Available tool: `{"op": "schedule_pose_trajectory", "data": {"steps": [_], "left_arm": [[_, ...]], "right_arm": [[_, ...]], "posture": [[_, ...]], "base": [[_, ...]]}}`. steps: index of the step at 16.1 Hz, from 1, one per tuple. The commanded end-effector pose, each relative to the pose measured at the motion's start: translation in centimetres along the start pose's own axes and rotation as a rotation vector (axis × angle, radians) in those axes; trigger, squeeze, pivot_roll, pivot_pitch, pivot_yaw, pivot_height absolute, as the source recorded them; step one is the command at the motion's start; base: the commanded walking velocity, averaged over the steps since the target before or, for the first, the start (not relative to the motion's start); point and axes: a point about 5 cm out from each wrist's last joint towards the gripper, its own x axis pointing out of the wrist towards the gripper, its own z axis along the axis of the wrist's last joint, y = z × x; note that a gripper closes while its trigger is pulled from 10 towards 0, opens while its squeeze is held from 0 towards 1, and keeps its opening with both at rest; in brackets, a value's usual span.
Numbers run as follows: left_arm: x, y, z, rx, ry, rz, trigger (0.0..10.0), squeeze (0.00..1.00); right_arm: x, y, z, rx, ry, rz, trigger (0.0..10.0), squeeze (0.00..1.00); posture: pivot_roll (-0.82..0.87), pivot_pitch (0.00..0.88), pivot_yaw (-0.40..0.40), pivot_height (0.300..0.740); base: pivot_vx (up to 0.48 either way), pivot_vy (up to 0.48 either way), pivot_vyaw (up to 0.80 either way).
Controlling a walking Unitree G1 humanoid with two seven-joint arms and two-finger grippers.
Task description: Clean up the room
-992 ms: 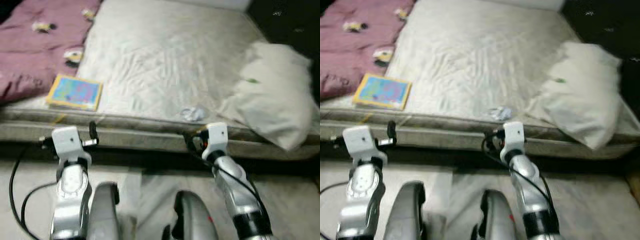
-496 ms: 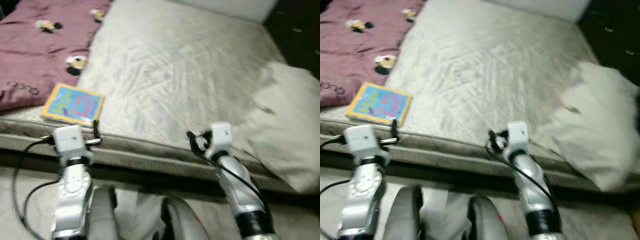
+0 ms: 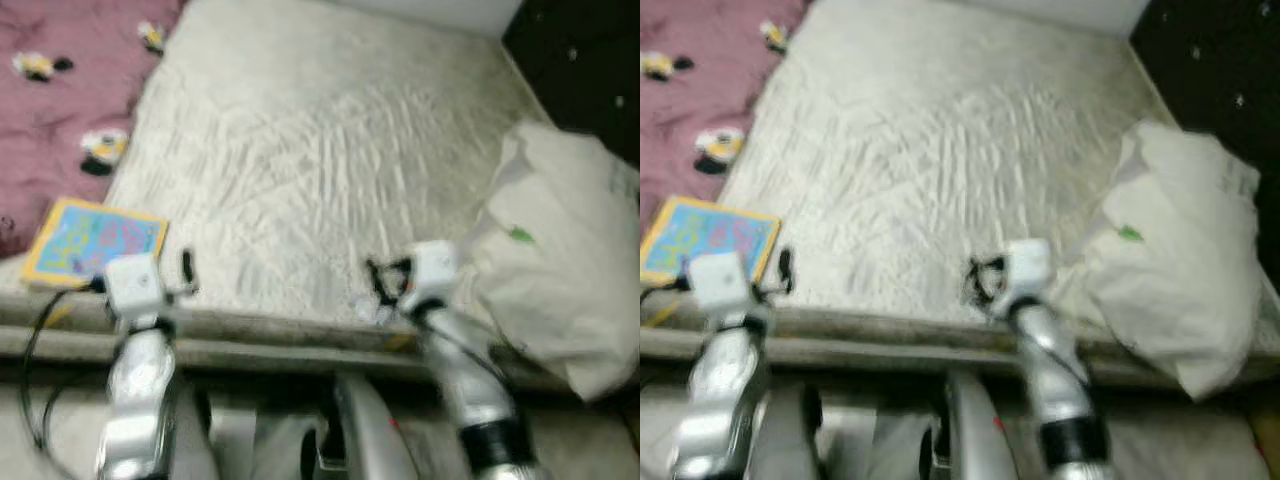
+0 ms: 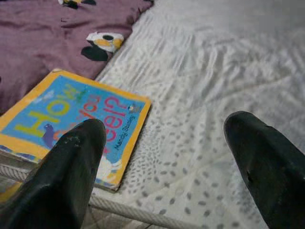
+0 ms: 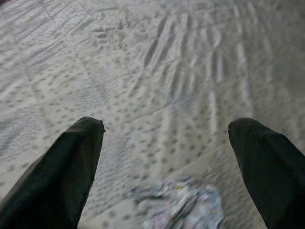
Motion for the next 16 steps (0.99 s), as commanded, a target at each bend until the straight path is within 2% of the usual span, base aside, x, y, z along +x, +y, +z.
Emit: {"op": "schedule_pose_trajectory", "data": {"steps": [1,4,7,10,12,16], "left_arm": [[0.0,-0.7,0.0,-0.010,0.015,-0.029,10.0,0.00],[0.1,-0.4,0.1,-0.005,0.020,-0.030,10.0,0.00],[0.1,-0.2,0.3,0.000,0.020,-0.025,10.0,0.00],[-0.5,0.7,0.3,0.023,0.021,0.021,10.0,0.00],[-0.9,1.3,0.3,0.037,0.027,0.041,10.0,0.00],[-1.8,2.2,0.4,0.050,0.036,0.063,10.0,0.00]], "right_arm": [[-0.4,-1.6,-0.8,0.000,0.040,-0.055,10.0,0.00],[-0.3,-1.6,-0.7,0.010,0.037,-0.067,10.0,0.00],[-0.2,-1.5,-0.8,0.024,0.048,-0.070,10.0,0.00],[0.3,-0.4,-1.4,-0.002,0.095,-0.011,10.0,0.00],[0.6,0.6,-1.6,0.007,0.100,0.059,10.0,0.00],[1.0,1.8,-2.2,-0.013,0.135,0.110,10.0,0.00]], "posture": [[0.03,0.142,-0.150,0.591],[0.03,0.166,-0.146,0.591],[0.04,0.169,-0.145,0.591],[0.06,0.189,-0.143,0.591],[0.07,0.208,-0.141,0.571],[0.09,0.245,-0.140,0.526]], "base": [[0.000,0.000,-0.74],[0.000,0.000,-0.73],[0.000,0.000,0.00],[0.000,0.000,0.00],[0.000,0.000,0.00],[0.000,0.000,0.00]]}}
